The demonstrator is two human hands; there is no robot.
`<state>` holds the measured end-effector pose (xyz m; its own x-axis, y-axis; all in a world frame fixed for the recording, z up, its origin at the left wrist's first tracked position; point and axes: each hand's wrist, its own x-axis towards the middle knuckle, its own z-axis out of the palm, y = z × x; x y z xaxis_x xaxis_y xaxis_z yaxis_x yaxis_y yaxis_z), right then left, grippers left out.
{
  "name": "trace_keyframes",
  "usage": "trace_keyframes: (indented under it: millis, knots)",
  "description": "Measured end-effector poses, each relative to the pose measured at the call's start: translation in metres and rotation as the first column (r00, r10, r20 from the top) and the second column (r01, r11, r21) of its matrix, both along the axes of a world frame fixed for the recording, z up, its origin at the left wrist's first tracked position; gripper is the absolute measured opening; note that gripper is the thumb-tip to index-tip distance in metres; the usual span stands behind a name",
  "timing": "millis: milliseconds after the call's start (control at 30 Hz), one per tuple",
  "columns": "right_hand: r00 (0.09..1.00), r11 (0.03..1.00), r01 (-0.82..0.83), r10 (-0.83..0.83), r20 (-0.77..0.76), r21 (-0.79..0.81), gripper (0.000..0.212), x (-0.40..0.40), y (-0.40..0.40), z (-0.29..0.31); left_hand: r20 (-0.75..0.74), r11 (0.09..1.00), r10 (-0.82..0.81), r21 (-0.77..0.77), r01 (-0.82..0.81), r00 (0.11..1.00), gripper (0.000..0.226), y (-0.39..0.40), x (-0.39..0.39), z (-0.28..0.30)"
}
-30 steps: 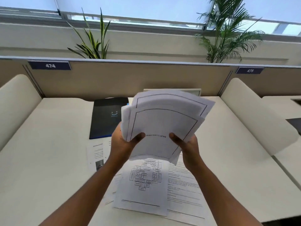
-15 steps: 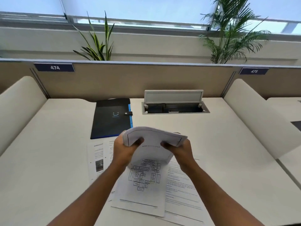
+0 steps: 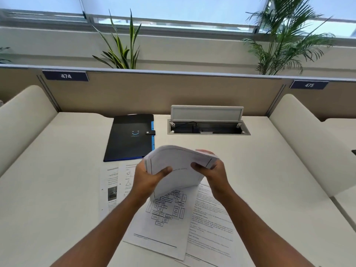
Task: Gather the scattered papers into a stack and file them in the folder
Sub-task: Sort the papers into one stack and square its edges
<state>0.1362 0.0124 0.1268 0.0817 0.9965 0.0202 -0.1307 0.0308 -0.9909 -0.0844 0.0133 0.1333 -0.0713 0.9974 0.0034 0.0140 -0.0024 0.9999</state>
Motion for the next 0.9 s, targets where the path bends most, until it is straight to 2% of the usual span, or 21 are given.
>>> trace_keyframes:
  millis: [100, 167, 233, 333, 400, 467, 533, 633, 700, 833, 900]
  knots:
    - [0.998, 0.998, 0.015, -0.012, 0.056, -0.053, 0.025, -0.006, -0.001, -0.005, -0.019, 0.996, 0.065, -0.051, -0.066, 0.998, 0.052, -0.001, 0.013, -0.003]
    - [0.997, 0.997, 0.067, -0.066, 0.037, -0.025, 0.024, -0.001, 0.001, -0.002, 0.031, 0.995, 0.104, -0.005, -0.104, 0.994, 0.044, 0.002, 0.009, -0.001]
    - [0.999, 0.999, 0.038, -0.038, -0.008, 0.023, 0.027, 0.007, 0.001, 0.001, 0.055, 0.996, 0.076, 0.051, -0.079, 0.996, 0.043, 0.004, 0.000, -0.003]
    - [0.998, 0.997, -0.059, 0.060, 0.021, -0.056, 0.031, 0.003, -0.005, -0.007, 0.016, 0.999, -0.007, -0.044, 0.008, 1.000, 0.046, -0.003, 0.007, -0.010]
    - [0.998, 0.995, -0.022, 0.029, 0.062, -0.102, 0.026, -0.005, -0.007, -0.013, -0.009, 0.997, 0.017, -0.079, -0.018, 1.000, 0.043, -0.005, 0.015, -0.012]
    - [1.000, 0.994, 0.017, -0.015, 0.013, -0.107, 0.022, -0.002, -0.003, -0.008, 0.019, 0.995, 0.089, -0.056, -0.088, 0.996, 0.037, 0.001, 0.013, -0.010]
    - [0.999, 0.996, 0.017, -0.020, -0.040, -0.086, 0.024, 0.006, 0.001, -0.004, 0.060, 0.996, 0.084, 0.002, -0.084, 0.995, 0.032, 0.004, 0.007, -0.008]
    - [1.000, 0.992, -0.014, 0.012, -0.024, -0.123, 0.034, 0.001, -0.003, -0.010, 0.009, 0.997, 0.045, -0.057, -0.044, 0.999, 0.038, -0.001, 0.016, -0.011]
    - [1.000, 0.990, 0.012, -0.010, 0.010, -0.138, 0.031, -0.006, -0.005, -0.014, 0.008, 0.990, 0.090, -0.108, -0.089, 0.996, 0.040, -0.003, 0.023, -0.009]
    - [0.998, 0.993, 0.067, -0.069, -0.014, -0.100, 0.028, 0.000, -0.002, -0.004, 0.052, 0.998, 0.064, 0.007, -0.064, 0.997, 0.037, 0.005, 0.019, 0.000]
    - [0.997, 0.991, 0.071, -0.068, 0.024, -0.118, 0.021, 0.002, -0.004, -0.010, 0.013, 0.999, 0.028, -0.022, -0.028, 1.000, 0.039, 0.003, 0.018, -0.005]
